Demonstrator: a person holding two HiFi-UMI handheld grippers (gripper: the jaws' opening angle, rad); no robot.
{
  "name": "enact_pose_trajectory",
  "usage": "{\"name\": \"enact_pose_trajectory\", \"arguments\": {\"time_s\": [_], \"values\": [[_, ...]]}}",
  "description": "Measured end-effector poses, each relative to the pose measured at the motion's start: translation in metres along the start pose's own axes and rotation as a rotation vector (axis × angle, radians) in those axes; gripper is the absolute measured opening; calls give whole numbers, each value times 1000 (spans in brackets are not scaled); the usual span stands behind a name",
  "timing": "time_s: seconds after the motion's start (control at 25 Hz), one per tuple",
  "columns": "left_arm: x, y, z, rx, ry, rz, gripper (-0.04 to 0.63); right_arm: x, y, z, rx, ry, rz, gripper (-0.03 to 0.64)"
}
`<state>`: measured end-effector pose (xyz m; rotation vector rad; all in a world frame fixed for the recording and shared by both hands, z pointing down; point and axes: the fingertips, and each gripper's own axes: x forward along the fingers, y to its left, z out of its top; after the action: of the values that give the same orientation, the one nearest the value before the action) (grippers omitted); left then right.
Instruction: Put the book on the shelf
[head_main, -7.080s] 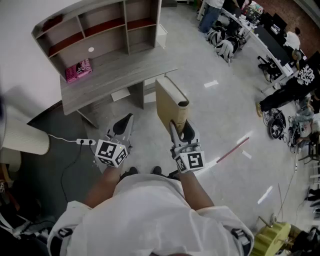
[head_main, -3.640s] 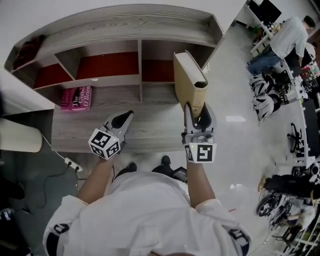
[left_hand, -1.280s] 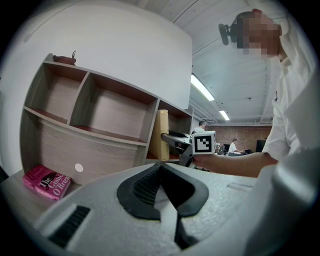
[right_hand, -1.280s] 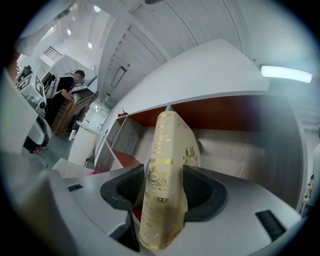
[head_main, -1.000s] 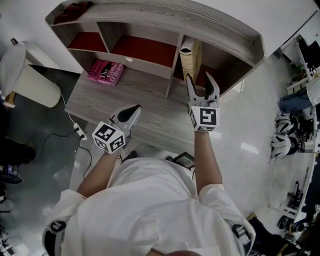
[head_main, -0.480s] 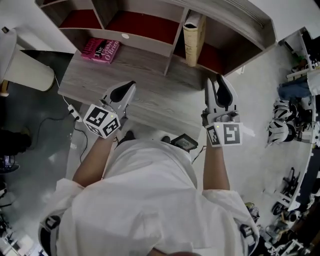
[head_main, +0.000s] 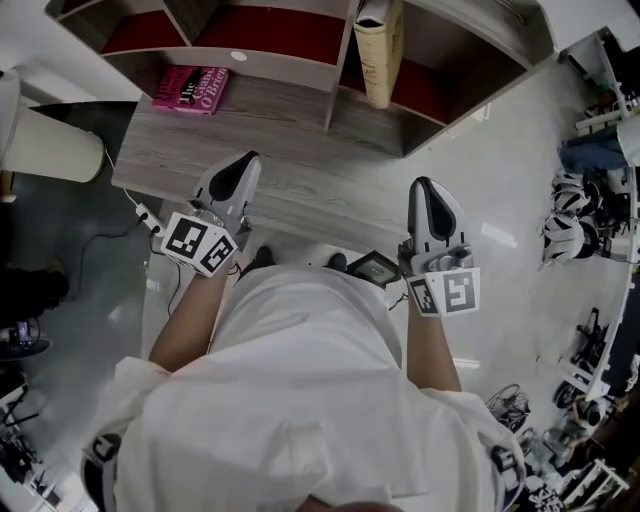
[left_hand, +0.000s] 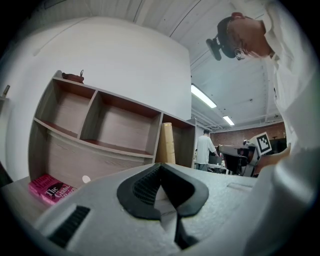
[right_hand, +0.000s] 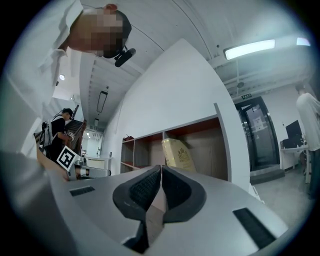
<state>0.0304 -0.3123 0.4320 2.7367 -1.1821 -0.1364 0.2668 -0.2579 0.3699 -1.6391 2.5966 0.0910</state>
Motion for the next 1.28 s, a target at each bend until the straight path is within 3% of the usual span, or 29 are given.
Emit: {"name": "enact_pose_trajectory", "arguments": {"time_s": [0.32,0.56,0.88,1.28], "values": [[-15,-6,-11,43,-17,54,12,-7,14,-50,35,66,-20,15],[-27,1,-30,35,17,102,12,-10,11,-86,67,136,-44,15],[-29,-8,-55,-12,66,64,12,-22,1,-88,61,141,-71,15],[-26,-7,-53,-7,61,57,12,-25,1,-94,92,135,-79,14]]}}
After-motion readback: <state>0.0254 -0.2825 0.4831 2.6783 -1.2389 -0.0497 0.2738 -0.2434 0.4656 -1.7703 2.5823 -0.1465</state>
